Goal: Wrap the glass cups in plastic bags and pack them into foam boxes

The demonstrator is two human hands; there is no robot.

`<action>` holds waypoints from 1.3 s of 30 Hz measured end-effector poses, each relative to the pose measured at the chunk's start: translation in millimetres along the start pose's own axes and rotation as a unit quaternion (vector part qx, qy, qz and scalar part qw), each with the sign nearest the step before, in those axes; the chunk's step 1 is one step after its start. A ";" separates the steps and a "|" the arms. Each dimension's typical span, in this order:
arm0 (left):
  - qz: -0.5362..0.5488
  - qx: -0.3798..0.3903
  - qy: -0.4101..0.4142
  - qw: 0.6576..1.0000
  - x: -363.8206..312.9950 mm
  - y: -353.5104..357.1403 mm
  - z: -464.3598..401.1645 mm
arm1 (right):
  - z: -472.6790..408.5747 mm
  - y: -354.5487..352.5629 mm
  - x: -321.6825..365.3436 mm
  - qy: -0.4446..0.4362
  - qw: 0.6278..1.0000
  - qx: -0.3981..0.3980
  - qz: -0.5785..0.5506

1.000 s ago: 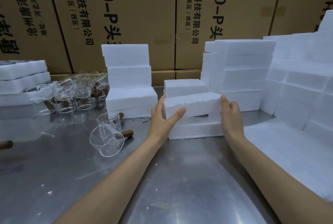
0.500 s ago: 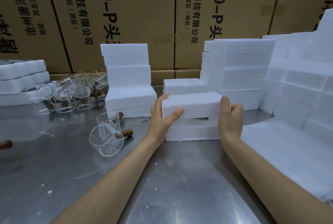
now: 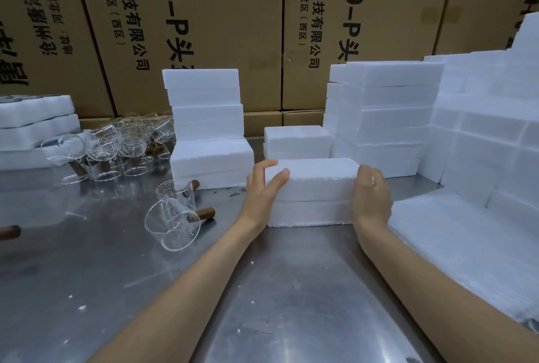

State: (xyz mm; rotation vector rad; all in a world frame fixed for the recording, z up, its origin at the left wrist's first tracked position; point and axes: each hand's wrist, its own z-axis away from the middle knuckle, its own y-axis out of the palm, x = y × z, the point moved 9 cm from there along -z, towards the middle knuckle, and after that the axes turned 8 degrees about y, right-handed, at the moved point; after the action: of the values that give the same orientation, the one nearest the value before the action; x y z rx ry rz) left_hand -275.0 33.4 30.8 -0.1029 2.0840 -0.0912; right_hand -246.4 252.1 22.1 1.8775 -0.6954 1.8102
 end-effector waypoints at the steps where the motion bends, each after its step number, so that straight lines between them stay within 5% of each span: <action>1: -0.010 0.003 0.005 1.000 1.1 -0.1 0.1 | -0.7 -0.9 -0.5 0.003 1.000 -0.002 0.006; 23: -0.015 0.018 -0.052 0.998 3.7 -3.9 -5.6 | -9.1 0.5 14.3 -0.032 0.997 0.031 0.061; 30: 0.075 0.016 -0.240 0.968 18.4 4.3 -1.5 | -9.0 1.0 11.5 -0.031 0.997 0.042 0.062; 39: 0.161 0.067 -0.335 0.926 5.1 6.0 13.6 | -10.4 -2.5 13.7 -0.043 0.998 0.034 0.025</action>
State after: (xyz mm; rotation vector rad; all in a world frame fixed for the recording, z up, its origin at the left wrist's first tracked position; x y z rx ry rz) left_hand -265.8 38.5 19.1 0.2614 1.3813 0.0051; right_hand -252.7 259.8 36.4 2.0088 -0.7269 1.8138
